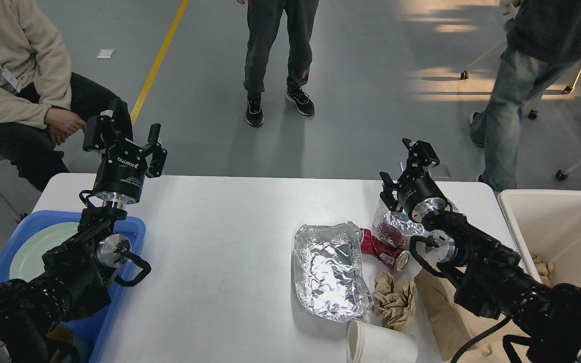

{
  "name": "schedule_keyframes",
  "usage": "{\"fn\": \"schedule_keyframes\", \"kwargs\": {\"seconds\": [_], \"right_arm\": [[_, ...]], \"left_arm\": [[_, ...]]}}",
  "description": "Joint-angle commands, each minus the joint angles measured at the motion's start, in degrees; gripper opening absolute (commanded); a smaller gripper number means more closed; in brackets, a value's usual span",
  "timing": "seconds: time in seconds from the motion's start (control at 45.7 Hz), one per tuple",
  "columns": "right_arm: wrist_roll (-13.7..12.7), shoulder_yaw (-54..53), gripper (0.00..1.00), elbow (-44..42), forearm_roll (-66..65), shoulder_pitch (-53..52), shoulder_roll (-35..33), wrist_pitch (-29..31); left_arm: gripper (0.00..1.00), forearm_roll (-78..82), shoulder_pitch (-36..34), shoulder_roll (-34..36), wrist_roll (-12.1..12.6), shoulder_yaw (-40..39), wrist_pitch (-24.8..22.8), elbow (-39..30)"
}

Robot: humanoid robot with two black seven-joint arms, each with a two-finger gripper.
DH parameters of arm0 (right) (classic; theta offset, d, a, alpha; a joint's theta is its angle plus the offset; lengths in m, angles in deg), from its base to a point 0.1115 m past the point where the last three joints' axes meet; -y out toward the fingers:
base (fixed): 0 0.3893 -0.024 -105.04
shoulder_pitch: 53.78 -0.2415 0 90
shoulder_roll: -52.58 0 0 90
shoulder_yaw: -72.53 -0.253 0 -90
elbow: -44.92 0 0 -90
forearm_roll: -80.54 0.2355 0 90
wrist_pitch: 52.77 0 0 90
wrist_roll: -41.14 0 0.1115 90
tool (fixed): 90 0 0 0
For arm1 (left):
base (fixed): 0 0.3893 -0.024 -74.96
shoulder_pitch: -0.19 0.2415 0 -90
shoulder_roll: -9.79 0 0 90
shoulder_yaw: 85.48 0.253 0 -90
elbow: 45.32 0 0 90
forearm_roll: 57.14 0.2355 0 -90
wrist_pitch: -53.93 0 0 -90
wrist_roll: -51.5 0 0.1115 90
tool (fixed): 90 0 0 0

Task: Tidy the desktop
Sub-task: 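Raise the right gripper and swing it over the crumpled foil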

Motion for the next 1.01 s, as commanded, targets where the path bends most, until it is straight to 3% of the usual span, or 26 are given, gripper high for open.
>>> {"fn": "schedule_keyframes", "kwargs": {"seconds": [0.0,0.547,0.985], "right_arm": [[0.07,-5.27,1.00,-0.06,0.50,-1.61,-1.65,-0.31],[0.07,-7.13,1.00,-3.04,0.50,-1.36,-8.33,-0.84],[0.07,-7.30,1.00,-3.13,0.50,-0.82,-9.04,-0.93]], "left_arm": [[0.96,0.05,0.00,0.00,0.00,0.00,0.00,-0.01],[0.96,-0.04,0.00,0.00,0.00,0.00,0.00,-0.01],[0.96,0.05,0.00,0.00,0.00,0.00,0.00,-0.01]]}}
